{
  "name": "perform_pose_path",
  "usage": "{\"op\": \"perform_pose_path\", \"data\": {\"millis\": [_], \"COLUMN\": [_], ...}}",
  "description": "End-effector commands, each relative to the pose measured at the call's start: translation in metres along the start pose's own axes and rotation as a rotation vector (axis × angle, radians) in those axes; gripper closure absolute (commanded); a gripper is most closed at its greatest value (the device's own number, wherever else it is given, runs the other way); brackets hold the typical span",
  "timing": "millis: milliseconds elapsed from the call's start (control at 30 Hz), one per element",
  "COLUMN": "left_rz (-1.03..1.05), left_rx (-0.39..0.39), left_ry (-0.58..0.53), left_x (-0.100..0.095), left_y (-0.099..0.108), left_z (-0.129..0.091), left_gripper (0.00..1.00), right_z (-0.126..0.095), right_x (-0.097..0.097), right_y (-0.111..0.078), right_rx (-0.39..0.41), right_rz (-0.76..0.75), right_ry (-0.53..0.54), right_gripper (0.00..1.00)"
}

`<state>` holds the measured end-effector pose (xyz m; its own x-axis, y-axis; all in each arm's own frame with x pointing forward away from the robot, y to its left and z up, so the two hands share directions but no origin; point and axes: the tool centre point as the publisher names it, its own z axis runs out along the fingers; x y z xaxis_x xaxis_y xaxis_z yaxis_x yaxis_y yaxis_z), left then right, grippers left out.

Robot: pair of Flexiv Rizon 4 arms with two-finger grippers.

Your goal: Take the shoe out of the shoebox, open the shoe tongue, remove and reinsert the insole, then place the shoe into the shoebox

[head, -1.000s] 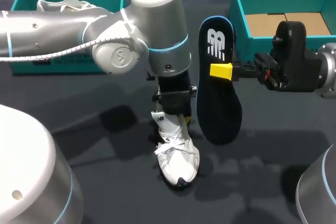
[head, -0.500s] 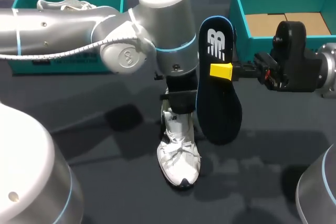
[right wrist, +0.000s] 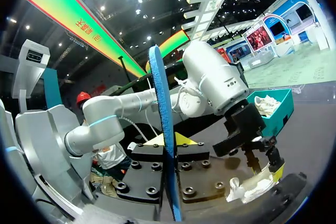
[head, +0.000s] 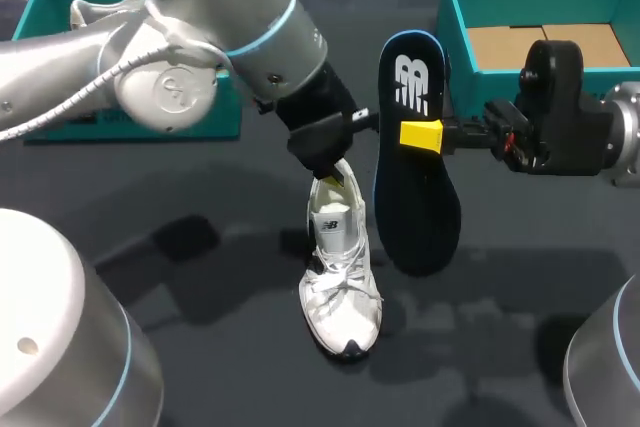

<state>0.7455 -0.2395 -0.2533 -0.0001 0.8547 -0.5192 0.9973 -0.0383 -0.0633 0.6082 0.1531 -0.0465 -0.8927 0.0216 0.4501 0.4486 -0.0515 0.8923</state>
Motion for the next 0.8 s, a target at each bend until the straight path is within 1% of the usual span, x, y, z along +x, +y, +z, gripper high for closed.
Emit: {"op": "perform_pose_path", "data": {"millis": [33, 267, 333, 400, 433, 567, 633, 800], "left_rz": [0.006, 0.006, -0.008, -0.002, 0.007, 0.007, -0.017, -0.017], "left_rx": [-0.001, -0.001, 0.013, 0.026, 0.012, 0.014, 0.031, 0.031], "left_ry": [-0.113, -0.113, -0.220, -0.324, -0.371, -0.545, -0.647, -0.647], "left_x": [0.018, 0.018, 0.017, 0.012, 0.009, -0.009, -0.017, -0.017], "left_y": [-0.004, -0.004, 0.001, 0.003, 0.004, 0.011, 0.017, 0.017], "left_z": [-0.025, -0.025, -0.037, -0.049, -0.054, -0.070, -0.082, -0.082], "left_gripper": [0.00, 0.00, 0.00, 0.00, 0.00, 0.00, 0.00, 0.00], "right_z": [0.002, 0.002, 0.002, 0.002, 0.002, 0.002, 0.002, 0.002], "right_x": [-0.001, -0.001, -0.001, -0.001, -0.001, -0.001, -0.001, -0.001], "right_y": [0.000, 0.000, 0.000, 0.000, 0.000, 0.000, 0.000, 0.000], "right_rx": [0.001, 0.001, 0.001, 0.001, 0.001, 0.001, 0.001, 0.001], "right_rz": [0.001, 0.001, 0.001, 0.001, 0.001, 0.001, 0.001, 0.001], "right_ry": [-0.001, -0.001, -0.001, -0.001, -0.001, -0.001, -0.001, -0.001], "right_gripper": [1.00, 1.00, 1.00, 1.00, 1.00, 1.00, 1.00, 1.00]}}
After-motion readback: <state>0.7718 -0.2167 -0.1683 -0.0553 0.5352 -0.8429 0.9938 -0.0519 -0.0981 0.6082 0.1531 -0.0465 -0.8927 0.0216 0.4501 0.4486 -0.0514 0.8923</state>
